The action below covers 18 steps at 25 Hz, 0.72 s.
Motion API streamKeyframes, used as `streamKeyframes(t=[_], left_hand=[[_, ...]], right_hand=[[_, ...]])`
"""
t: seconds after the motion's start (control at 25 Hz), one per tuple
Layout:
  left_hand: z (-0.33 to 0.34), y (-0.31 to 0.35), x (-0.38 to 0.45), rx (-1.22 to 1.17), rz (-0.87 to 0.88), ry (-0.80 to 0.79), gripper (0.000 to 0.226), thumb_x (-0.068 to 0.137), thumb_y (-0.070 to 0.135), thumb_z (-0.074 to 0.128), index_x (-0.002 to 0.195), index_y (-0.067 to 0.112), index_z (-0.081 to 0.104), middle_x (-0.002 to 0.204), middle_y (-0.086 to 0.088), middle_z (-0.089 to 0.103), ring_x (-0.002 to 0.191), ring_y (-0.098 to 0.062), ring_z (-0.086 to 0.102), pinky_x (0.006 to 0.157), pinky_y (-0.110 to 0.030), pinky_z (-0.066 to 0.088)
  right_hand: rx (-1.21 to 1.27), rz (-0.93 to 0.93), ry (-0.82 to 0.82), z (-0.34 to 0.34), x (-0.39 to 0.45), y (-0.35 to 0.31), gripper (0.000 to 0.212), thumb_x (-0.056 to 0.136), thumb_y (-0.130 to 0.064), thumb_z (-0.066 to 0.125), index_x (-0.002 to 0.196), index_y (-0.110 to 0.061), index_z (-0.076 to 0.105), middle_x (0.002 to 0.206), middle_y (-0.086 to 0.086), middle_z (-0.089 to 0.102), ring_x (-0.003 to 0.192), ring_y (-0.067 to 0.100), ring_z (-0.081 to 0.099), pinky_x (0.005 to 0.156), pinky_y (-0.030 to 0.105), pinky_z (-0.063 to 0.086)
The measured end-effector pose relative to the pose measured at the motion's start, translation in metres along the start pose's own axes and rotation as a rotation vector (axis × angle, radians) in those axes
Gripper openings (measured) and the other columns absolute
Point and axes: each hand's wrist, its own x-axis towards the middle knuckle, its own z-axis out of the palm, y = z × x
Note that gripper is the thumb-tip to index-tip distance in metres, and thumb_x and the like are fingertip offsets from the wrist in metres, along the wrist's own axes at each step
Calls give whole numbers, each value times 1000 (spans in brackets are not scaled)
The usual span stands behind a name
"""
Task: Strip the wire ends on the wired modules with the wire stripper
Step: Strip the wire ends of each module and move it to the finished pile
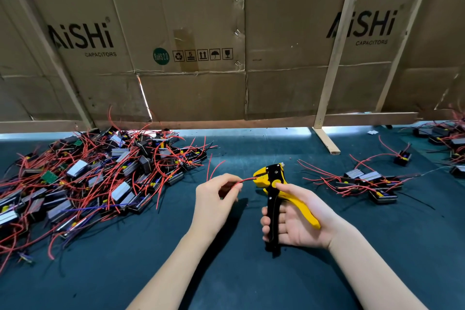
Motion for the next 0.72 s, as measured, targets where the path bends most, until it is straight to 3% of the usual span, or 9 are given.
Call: streamKeyframes(t=[0.28, 0.72], left_hand=[[-7, -2, 4, -86, -158, 60, 14, 88, 8, 68, 77, 16, 73, 62, -3, 68, 55, -18, 64, 64, -27, 52], [-8, -3, 4, -84, -159, 22, 17, 87, 4, 67, 74, 14, 71, 59, -5, 66, 46, -11, 58, 55, -18, 46]], right_hand=[[-143, -15, -139, -4, -3, 0, 47, 81, -47, 60, 90, 0, 63, 85, 19, 59, 75, 34, 60, 77, 43, 54], [-199, -19, -133, -5, -4, 0, 56, 83, -60, 57, 81, -4, 63, 74, 13, 55, 63, 29, 56, 70, 38, 52]])
